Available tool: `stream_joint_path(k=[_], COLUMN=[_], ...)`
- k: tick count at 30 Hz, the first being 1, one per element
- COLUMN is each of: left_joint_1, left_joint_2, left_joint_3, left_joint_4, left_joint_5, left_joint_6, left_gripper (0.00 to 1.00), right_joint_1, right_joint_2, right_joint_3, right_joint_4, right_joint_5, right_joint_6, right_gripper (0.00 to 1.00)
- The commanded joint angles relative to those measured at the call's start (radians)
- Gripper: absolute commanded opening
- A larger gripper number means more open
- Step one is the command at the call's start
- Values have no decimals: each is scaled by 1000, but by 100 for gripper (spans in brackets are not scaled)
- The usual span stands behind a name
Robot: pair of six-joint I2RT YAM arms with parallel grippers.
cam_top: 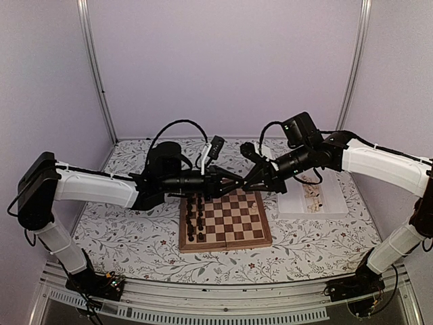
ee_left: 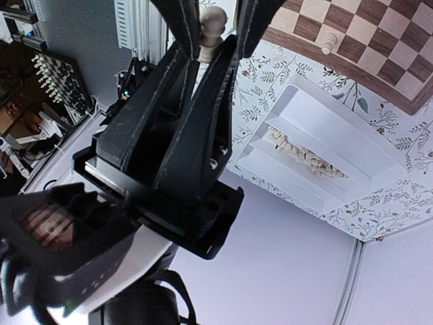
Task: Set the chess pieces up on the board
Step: Place the chess piece on the chessboard.
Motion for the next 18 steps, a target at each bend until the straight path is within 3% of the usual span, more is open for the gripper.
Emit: stream_joint_path(k=[1, 4, 7, 11, 14, 18], left_joint_1=[-11, -12, -11, -14, -33, -87], left_joint_2=[14, 8, 1, -6, -4, 31], left_joint_3=[28, 27, 49, 121, 183, 274], left_joint_4=[-16, -11, -52, -255, -443, -733], left_joint_5=[22, 18, 10, -31, -94, -223], left_joint_6=[-8, -5, 26, 135, 236, 379], left_gripper=[16, 9, 4, 3, 3, 2], right_joint_1=[-7, -8, -24, -207, -309, -401], right_joint_2=[-38, -39, -56, -128, -176, -223], right_joint_3=[-6, -14, -32, -76, -127, -244], right_joint_4=[30, 33, 14, -7, 5, 153], right_joint_5=[-2, 6, -3, -190, -206, -107], right_joint_6=[10, 7, -2, -36, -44, 21], right_gripper=[10, 15, 36, 58, 62, 62])
